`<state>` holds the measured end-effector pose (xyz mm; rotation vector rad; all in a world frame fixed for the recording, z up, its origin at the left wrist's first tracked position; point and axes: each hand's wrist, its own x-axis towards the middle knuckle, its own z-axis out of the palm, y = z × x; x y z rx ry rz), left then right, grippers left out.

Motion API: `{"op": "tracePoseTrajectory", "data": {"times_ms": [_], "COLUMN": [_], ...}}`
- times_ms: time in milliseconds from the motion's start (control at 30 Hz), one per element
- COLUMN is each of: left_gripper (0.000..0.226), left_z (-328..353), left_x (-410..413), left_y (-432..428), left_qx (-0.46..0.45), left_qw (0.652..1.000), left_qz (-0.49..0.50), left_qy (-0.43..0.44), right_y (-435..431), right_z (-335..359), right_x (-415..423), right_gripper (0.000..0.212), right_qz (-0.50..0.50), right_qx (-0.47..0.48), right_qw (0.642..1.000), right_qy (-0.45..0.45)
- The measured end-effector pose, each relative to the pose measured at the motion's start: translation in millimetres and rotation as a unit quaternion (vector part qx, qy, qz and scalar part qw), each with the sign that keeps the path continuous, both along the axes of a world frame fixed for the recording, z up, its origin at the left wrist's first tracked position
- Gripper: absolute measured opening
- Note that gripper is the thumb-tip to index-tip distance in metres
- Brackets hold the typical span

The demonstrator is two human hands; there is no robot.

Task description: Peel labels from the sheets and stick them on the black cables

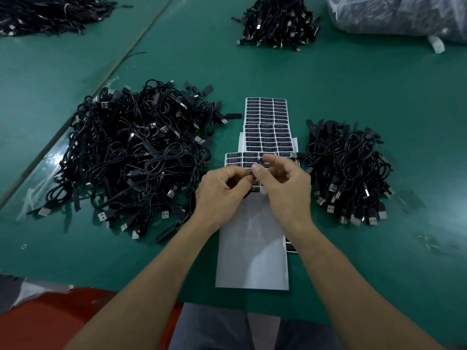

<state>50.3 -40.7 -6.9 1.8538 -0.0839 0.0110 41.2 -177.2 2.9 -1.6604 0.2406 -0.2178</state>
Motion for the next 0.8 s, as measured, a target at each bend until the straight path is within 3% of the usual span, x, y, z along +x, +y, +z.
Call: {"op": "tracePoseTrajectory", "data": {"times_ms": [67, 200, 400, 633, 700, 800], "left_gripper": [0.029, 0.017, 0.032, 0.008, 0.008, 0.009], "left_z": [1, 1, 4, 21, 27, 40], "left_x": [0, 1, 3, 17, 16, 14], "left_y": [0, 0, 0, 10, 10, 5], "left_qx": [0.01, 0.062, 0.084, 0.237, 0.218, 0.096], "left_qw": [1.0, 0.998, 0.994, 0.956, 0.959, 0.978], "left_qz": [0.001, 0.011, -0.019, -0.056, -0.031, 0.018], "left_qy": [-0.001, -0.01, -0.06, -0.164, -0.177, -0.182], "right_y": [0, 1, 3, -4, -3, -2], "right_z": [3, 8, 12, 13, 12, 10], "right_x": [1, 2, 1, -3, -4, -6], "right_gripper": [0.007, 0.009, 0.01, 0.023, 0.021, 0.033], "right_qz": [0.009, 0.037, 0.053, 0.046, 0.063, 0.129], "right_qx": [-0.007, -0.036, -0.073, -0.087, -0.07, -0.113], "right_qw": [1.0, 0.998, 0.995, 0.992, 0.994, 0.985], "right_qy": [-0.008, -0.026, -0.039, -0.077, -0.055, -0.011]}}
